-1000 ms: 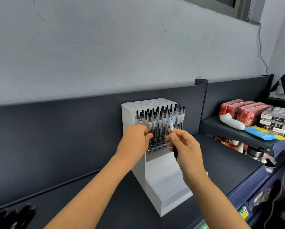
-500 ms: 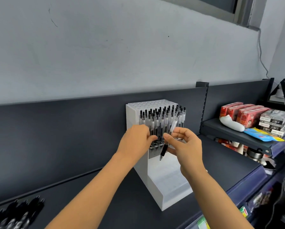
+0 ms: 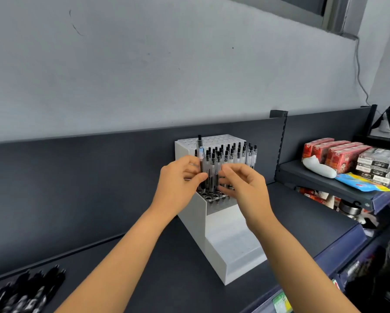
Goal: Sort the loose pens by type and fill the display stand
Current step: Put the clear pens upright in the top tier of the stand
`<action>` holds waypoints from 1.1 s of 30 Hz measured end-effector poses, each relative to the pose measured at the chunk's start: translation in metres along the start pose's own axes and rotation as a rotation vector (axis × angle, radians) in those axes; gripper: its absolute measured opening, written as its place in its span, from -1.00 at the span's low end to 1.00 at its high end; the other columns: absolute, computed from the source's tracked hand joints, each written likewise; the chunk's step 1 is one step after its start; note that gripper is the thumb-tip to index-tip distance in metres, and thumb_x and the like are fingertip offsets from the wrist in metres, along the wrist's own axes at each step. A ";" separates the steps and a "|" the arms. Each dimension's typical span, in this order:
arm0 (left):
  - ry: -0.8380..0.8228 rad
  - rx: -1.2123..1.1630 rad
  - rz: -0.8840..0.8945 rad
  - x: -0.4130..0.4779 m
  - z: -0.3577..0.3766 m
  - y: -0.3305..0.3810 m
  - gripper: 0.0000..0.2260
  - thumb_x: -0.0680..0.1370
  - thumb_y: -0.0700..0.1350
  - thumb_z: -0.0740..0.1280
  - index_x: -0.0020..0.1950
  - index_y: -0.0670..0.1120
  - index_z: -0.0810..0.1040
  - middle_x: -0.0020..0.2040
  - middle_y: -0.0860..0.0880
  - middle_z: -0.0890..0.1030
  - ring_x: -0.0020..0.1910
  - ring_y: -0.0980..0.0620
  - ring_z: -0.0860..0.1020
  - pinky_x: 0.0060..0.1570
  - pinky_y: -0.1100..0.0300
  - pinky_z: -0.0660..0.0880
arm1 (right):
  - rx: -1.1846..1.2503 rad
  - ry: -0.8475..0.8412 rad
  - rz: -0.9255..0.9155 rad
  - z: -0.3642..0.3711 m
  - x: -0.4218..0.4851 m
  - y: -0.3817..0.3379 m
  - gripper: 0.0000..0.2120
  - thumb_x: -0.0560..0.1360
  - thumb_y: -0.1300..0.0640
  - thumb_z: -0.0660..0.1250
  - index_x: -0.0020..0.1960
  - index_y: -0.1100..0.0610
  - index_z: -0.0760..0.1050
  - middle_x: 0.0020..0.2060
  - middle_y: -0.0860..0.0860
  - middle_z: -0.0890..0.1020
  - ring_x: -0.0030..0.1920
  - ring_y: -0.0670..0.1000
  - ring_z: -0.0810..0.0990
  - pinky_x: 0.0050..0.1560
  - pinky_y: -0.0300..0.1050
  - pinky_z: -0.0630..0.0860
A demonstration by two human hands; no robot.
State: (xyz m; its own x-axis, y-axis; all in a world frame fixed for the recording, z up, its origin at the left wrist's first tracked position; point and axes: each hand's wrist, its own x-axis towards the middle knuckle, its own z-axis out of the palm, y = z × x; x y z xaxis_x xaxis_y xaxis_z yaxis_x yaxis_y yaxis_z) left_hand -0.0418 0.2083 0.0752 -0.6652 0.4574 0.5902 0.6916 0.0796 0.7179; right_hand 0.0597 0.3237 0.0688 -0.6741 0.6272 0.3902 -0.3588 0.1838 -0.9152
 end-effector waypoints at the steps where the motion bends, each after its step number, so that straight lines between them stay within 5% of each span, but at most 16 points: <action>1: 0.038 -0.024 -0.026 -0.001 0.004 -0.003 -0.84 0.46 -0.15 0.48 0.01 -0.04 0.58 -0.16 0.03 0.66 -0.20 0.19 0.63 -0.14 0.39 0.55 | -0.195 0.016 -0.086 -0.004 0.000 0.006 -0.88 0.56 0.18 0.31 0.07 0.13 0.57 -0.07 -0.04 0.64 -0.05 -0.10 0.60 0.07 -0.18 0.57; 4: 0.097 -0.033 -0.052 -0.002 0.016 -0.011 -0.83 0.47 -0.15 0.47 0.02 -0.12 0.59 -0.17 0.03 0.66 -0.19 0.17 0.63 -0.15 0.41 0.54 | -0.773 -0.047 -0.341 -0.015 -0.004 0.024 -0.75 0.58 0.19 0.25 0.25 0.06 0.49 0.16 -0.11 0.53 0.18 -0.10 0.47 0.14 -0.30 0.36; 10: 0.050 0.174 -0.037 0.005 0.017 -0.010 -0.89 0.48 -0.09 0.46 -0.05 -0.10 0.62 -0.23 0.08 0.59 -0.25 0.24 0.55 -0.23 0.46 0.45 | -1.093 -0.156 -0.340 -0.025 -0.013 0.036 -0.59 0.57 0.03 0.25 0.40 0.02 0.36 0.29 -0.10 0.46 0.30 -0.05 0.39 0.18 -0.24 0.36; 14: -0.060 0.316 -0.109 0.000 0.026 -0.011 -0.83 0.47 -0.07 0.48 -0.13 -0.16 0.60 -0.24 -0.03 0.65 -0.24 0.03 0.60 -0.16 0.20 0.52 | -1.187 -0.192 -0.336 -0.026 -0.013 0.036 -0.52 0.54 -0.03 0.26 0.42 0.05 0.33 0.30 -0.04 0.47 0.30 0.02 0.40 0.23 -0.14 0.38; 33: 0.173 0.346 -0.133 -0.026 0.041 -0.012 -0.78 0.50 0.02 0.43 -0.12 -0.14 0.66 -0.17 0.03 0.63 -0.15 0.09 0.55 -0.13 0.20 0.46 | -1.226 -0.291 -0.354 -0.031 -0.026 0.040 -0.49 0.56 -0.08 0.22 0.45 0.06 0.27 0.32 -0.02 0.44 0.29 0.05 0.39 0.24 -0.05 0.40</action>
State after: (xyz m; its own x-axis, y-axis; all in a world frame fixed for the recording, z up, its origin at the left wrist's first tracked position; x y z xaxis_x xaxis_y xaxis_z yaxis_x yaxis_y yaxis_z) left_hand -0.0207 0.2316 0.0362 -0.7726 0.2691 0.5751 0.6302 0.4350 0.6431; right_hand 0.0826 0.3385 0.0188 -0.8342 0.2458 0.4936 0.1692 0.9661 -0.1952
